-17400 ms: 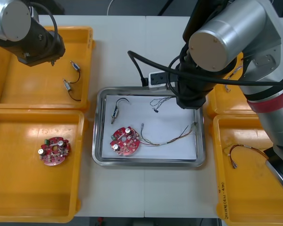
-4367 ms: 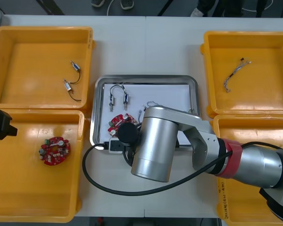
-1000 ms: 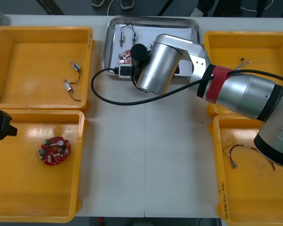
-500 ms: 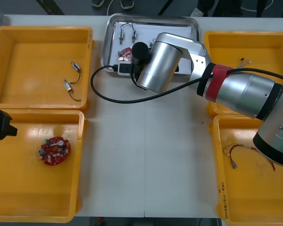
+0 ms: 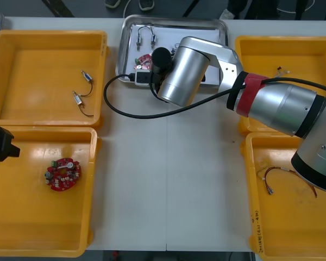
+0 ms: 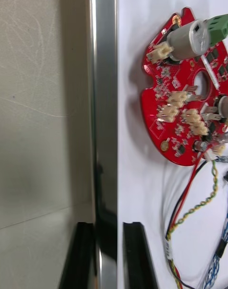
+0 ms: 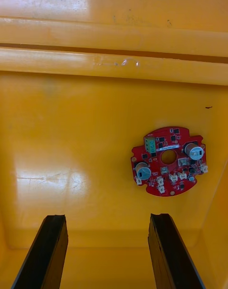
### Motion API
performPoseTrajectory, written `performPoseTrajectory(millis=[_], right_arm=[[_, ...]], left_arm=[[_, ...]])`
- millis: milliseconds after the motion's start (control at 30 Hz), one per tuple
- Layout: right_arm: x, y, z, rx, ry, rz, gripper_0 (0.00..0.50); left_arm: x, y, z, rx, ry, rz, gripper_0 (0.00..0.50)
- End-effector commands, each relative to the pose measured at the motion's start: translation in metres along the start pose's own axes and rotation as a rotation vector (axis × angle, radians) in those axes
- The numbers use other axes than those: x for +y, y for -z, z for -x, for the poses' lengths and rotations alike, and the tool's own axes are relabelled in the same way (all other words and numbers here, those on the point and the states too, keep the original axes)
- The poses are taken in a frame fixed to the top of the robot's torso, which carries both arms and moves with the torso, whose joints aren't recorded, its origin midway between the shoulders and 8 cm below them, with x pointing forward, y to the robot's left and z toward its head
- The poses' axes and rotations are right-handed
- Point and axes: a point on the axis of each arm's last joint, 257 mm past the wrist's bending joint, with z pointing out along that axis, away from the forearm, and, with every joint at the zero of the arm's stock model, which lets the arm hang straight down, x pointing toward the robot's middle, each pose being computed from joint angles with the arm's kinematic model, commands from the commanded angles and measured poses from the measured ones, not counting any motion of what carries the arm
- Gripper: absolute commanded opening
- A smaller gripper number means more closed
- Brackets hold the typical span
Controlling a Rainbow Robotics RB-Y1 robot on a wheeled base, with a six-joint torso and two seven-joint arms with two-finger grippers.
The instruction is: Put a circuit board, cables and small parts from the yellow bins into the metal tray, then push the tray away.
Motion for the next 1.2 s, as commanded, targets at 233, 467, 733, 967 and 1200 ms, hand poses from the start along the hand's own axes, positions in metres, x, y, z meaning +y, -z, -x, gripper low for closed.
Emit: performPoseTrajectory(millis=[233, 467, 733, 967, 1200], right_arm=[[-0.024, 0.017, 0.032, -0.041, 0.086, -0.043, 0.500], [-0.019, 0.036, 0.029, -0.011, -0.007, 0.038, 0.500], [-0.004, 0.071, 0.013, 0.022, -0.175, 0.160, 0.500], [0.015, 0.115, -0.025, 0.112, -0.401, 0.265, 0.500], [0.014, 0.153, -0.061, 0.146, -0.565, 0.269, 0.500]], left_arm=[[0.014, 0.013, 0.002, -0.019, -0.072, 0.041, 0.500], [0.014, 0.013, 0.002, -0.019, -0.072, 0.041, 0.500], [0.014, 0.013, 0.002, -0.019, -0.072, 0.041, 0.500], [0.014, 0.013, 0.002, -0.019, -0.072, 0.041, 0.500], [0.014, 0.013, 0.002, -0.019, -0.072, 0.041, 0.500]])
